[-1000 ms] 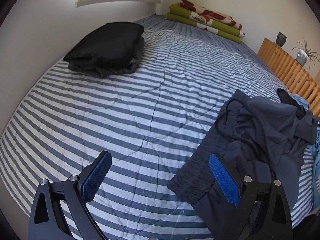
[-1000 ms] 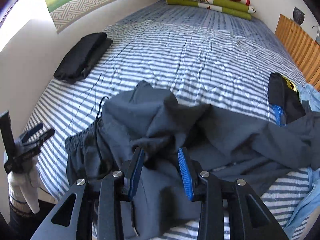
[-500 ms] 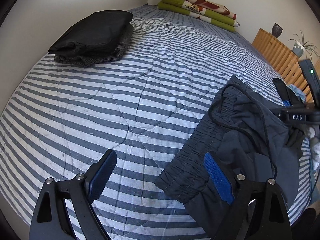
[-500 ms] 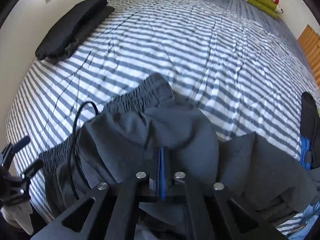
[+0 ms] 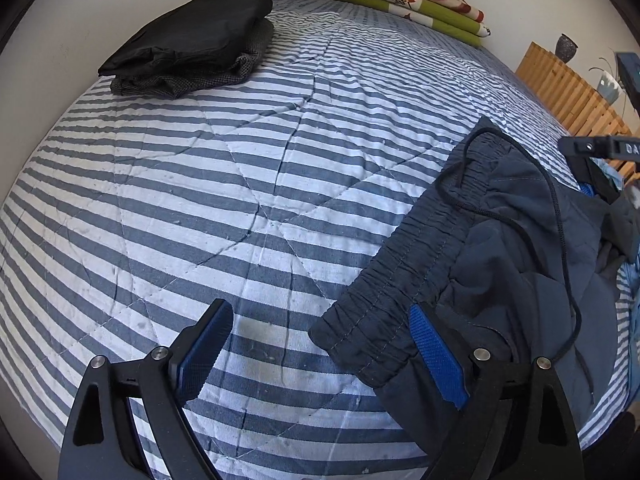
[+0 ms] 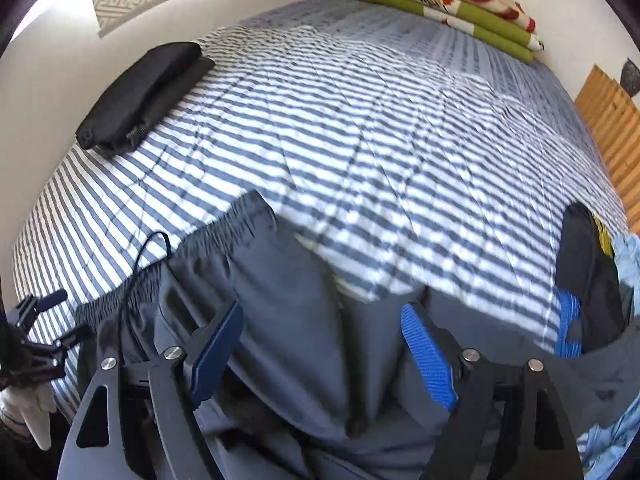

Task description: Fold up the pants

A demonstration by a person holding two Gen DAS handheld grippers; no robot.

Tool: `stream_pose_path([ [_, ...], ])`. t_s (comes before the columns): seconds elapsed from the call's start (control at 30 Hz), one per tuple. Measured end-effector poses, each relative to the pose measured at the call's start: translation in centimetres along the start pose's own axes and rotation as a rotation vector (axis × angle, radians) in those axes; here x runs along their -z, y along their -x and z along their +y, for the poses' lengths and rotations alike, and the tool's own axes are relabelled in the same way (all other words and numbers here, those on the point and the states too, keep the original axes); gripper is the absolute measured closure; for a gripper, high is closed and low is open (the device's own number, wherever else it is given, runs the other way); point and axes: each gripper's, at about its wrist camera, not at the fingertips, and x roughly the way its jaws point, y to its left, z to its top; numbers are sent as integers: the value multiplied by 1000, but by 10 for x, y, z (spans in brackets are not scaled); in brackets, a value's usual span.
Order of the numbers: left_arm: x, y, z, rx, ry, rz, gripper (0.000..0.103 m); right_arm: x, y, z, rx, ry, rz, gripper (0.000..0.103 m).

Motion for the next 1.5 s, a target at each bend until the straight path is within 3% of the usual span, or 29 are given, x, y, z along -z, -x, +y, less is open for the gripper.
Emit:
stream_pose_path([
  [0.13,4,-14,-7,68,34,38,15,-39,-51,19,-9,-4,71,25],
  [0.17,5,-13,-11,57,12,19,22,-45,-66,21,0,-10,100,25],
  [0.2,6,-12,-15,70,-12,15,38,-48,-79,22,13,-16,129,25],
  [0.23,7,-11,-17,96,-18,18,45,-48,-91,23,14,-25,159,29],
  [0.27,8,-9,-17,96,-10,8,49,-47,-99,23,-8,-32,182,41],
  [0.3,8,-6,-15,99,-3,-4,60,-44,-103,23,-44,-38,203,67],
  [0.33,8,-3,-12,111,3,-14,64,-43,-104,25,-63,-45,212,85],
  [0.4,6,6,-1,151,32,-28,74,-44,-95,34,-26,-18,175,95],
  [0.47,5,19,14,181,68,-58,77,-50,-78,50,-3,28,116,95],
  [0.67,-3,82,84,139,222,-225,86,-102,-23,144,6,182,-77,96],
  [0.77,-6,126,134,115,338,-346,87,-139,-2,215,-12,279,-167,96],
  [0.97,3,189,218,-66,522,-521,88,-202,26,356,-161,398,-322,96],
  [1.07,2,188,242,-208,541,-484,83,-221,22,411,-237,426,-348,95],
  [1.1,2,183,248,-246,557,-457,78,-225,16,425,-251,432,-330,90],
  [1.17,4,177,254,-318,589,-434,70,-230,3,442,-250,426,-276,71],
  [1.2,5,177,252,-335,578,-434,68,-228,0,441,-241,412,-276,62],
  [1.27,5,182,241,-360,540,-461,63,-224,-2,431,-233,394,-277,61],
  [1.3,4,184,234,-356,520,-478,55,-221,0,419,-241,388,-271,61],
  [1.37,-1,182,216,-285,471,-476,43,-211,4,385,-223,352,-265,61],
  [1.5,-16,163,151,-136,320,-427,42,-173,17,284,-237,201,-223,61],
])
